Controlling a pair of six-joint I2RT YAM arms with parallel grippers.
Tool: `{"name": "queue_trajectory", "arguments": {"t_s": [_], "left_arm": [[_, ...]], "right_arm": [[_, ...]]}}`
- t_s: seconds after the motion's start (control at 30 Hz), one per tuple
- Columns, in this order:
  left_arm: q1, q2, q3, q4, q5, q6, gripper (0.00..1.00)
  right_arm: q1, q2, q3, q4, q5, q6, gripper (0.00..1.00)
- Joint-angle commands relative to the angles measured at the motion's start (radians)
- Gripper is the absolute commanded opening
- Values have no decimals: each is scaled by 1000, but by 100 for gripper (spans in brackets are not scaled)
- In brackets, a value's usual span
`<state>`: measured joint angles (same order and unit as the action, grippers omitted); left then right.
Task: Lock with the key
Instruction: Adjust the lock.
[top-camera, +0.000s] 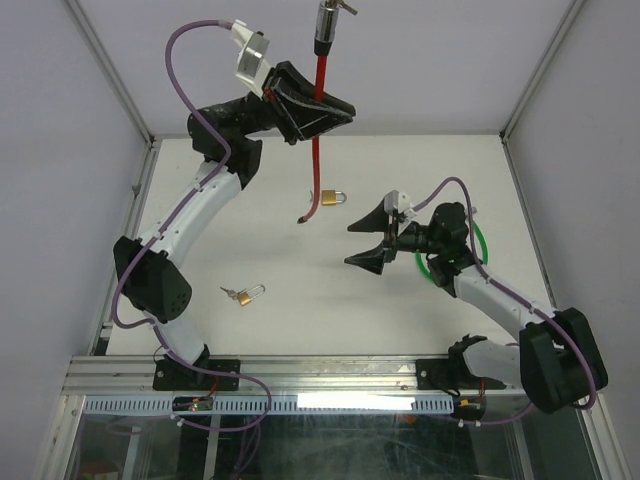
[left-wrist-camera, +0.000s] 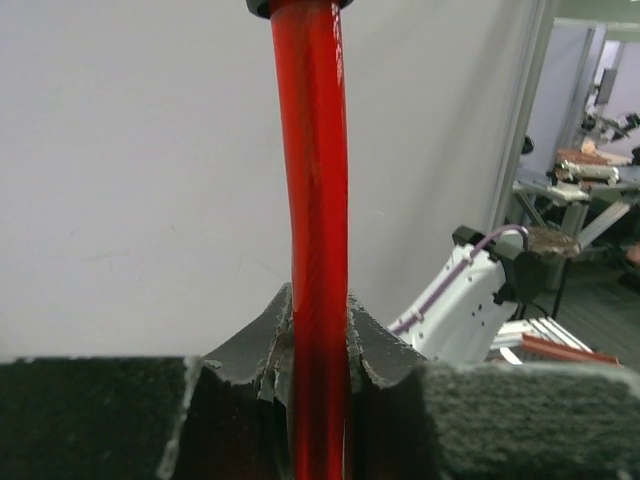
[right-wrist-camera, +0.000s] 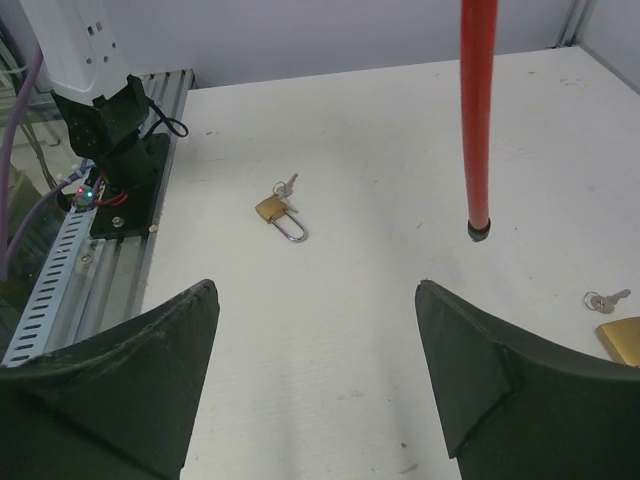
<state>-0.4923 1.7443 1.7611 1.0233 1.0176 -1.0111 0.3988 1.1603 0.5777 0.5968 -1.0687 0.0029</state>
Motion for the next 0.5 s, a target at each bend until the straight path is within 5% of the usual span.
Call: {"name": "queue_trajectory", "arguments": {"t_s": [0.0,0.17,0.47], "left_arm": [[-18,-57,65,13,-140,47,0],[-30,-49,116,5,-227,48,0],[-73,7,262,-47,-273,-16,0]], "right_arm": [[29,21,-32,214,78,1,82],[34,46,-77,442,171,267,76],[44,38,-37,297,151,-236,80]]}}
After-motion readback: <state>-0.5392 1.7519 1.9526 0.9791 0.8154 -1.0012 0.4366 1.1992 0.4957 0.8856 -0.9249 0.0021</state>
